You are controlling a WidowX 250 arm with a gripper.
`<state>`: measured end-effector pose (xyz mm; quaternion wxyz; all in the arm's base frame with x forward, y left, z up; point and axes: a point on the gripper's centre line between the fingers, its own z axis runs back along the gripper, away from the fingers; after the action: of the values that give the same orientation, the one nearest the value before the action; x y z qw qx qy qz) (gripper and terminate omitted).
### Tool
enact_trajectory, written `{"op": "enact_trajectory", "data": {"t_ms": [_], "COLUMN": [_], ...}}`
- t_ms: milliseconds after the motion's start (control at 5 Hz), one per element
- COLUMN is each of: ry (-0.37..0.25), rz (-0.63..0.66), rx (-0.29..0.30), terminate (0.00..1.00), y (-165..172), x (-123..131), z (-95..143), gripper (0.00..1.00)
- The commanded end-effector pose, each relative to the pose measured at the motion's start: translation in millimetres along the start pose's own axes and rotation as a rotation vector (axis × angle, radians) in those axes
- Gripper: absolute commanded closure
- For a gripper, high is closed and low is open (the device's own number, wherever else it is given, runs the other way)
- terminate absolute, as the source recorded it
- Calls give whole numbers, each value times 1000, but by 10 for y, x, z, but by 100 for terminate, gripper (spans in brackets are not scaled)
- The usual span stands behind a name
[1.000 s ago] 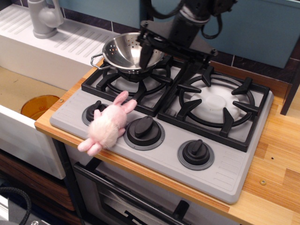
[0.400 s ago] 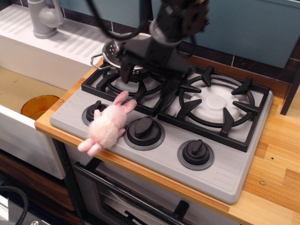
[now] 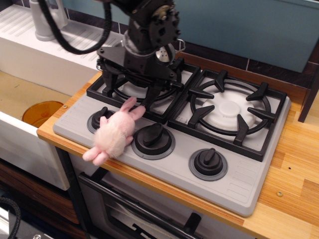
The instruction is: End effector transition from pot or pan to object
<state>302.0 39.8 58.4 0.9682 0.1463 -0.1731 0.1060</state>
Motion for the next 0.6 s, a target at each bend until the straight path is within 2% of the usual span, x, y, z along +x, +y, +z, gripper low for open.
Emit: {"op": "enact_trajectory", "data": {"t_ms": [0,200,400], "ry": [-45,-27,-15], "rz": [30,29,44], "rx": [-13,-14,12], "terminate": [0,0,0], "y": [37,91,130], "x": [41,-11,-64], "z": [61,123,210], "gripper": [0,0,0]}}
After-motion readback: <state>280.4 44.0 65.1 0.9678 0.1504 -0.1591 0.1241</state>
